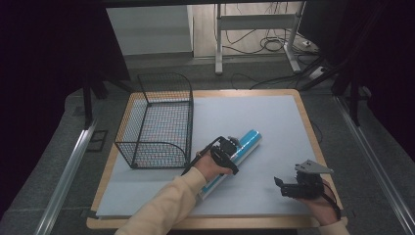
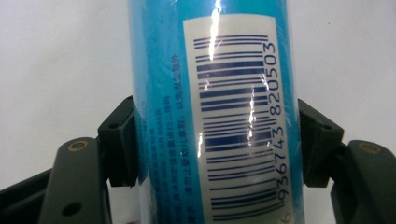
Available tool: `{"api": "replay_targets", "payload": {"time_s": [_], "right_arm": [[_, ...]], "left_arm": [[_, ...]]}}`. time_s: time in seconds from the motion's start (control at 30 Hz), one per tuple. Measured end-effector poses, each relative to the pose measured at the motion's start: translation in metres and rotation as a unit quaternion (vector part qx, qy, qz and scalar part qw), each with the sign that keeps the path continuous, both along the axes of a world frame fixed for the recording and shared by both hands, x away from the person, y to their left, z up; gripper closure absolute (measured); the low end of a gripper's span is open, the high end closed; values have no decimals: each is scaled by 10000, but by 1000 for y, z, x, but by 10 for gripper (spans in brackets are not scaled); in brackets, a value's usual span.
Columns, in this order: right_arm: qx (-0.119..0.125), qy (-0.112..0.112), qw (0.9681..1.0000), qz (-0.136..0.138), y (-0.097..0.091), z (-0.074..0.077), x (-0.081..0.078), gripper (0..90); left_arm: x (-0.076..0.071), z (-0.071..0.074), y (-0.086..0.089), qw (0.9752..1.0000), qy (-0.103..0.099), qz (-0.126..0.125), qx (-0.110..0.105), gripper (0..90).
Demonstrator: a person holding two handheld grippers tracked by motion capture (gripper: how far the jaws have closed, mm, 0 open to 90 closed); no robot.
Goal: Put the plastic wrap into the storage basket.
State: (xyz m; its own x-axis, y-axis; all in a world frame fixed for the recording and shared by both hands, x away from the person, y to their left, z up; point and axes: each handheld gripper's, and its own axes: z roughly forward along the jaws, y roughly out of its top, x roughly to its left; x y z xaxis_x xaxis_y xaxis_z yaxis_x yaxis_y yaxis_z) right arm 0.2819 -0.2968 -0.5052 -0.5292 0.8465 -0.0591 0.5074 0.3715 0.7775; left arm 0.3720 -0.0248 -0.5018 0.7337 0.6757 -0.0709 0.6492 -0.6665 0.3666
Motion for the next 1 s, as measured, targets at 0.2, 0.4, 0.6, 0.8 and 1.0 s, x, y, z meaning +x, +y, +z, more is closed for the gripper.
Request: {"api": "replay_targets", "payload": {"time_s": [0.2, 0.4, 0.6, 0.8, 1.0], "right_arm": [[10, -11, 10000, -3, 0, 0, 0, 82], [19, -23, 10000, -5, -1, 1, 0, 82], [11, -13, 10000, -4, -1, 0, 0, 82], [10, -13, 10000, -15, -1, 1, 0, 82], [15, -16, 10000, -8, -1, 1, 0, 82]], "left_arm": [[1, 4, 2, 10000, 63, -64, -19, 311], [0, 11, 5, 9995, 106, -155, -251, 312], [0, 22, 10, 9991, 57, -193, -361, 313], [-2, 32, 10, 9989, -1, -223, -417, 313], [-3, 37, 10, 9987, -71, -225, -460, 313]]}}
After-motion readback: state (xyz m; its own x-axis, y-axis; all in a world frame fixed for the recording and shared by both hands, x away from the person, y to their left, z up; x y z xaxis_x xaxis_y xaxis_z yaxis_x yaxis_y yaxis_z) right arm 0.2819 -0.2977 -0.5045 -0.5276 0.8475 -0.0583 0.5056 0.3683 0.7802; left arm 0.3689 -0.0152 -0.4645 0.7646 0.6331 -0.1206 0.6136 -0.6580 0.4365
